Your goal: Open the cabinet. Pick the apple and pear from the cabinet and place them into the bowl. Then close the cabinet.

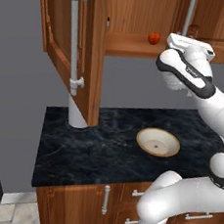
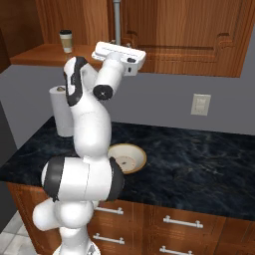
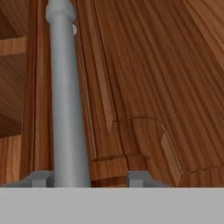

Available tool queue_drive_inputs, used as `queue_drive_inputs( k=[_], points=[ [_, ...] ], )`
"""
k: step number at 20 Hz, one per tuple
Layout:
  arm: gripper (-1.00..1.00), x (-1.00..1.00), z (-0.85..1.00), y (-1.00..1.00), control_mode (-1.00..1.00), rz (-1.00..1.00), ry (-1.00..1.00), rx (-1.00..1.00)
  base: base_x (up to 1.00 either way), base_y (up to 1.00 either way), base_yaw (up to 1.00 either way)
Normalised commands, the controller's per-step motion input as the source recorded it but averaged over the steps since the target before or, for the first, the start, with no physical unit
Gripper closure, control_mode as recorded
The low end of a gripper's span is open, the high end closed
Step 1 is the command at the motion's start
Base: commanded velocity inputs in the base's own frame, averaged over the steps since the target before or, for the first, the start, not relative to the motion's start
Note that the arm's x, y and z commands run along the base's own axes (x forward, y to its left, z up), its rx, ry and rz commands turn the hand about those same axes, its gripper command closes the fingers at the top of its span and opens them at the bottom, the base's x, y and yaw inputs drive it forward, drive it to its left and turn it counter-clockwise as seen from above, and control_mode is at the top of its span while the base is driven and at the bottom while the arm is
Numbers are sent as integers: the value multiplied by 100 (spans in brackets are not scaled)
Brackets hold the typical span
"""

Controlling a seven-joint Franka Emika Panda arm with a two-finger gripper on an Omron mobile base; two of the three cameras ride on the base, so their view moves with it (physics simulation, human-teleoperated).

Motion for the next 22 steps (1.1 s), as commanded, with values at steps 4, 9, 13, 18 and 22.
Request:
queue_drive_inputs(
  k=[4,9,13,18,22],
  points=[
    [100,1,0,0,-100,0,1,0,0,0,0],
    [100,0,0,0,-100,0,0,0,0,0,0],
    [100,0,21,0,-100,0,0,0,0,0,0],
    [100,-39,43,-37,-100,0,10,0,0,0,0],
    [100,-84,57,-83,-100,0,8,0,0,0,0]
  ],
)
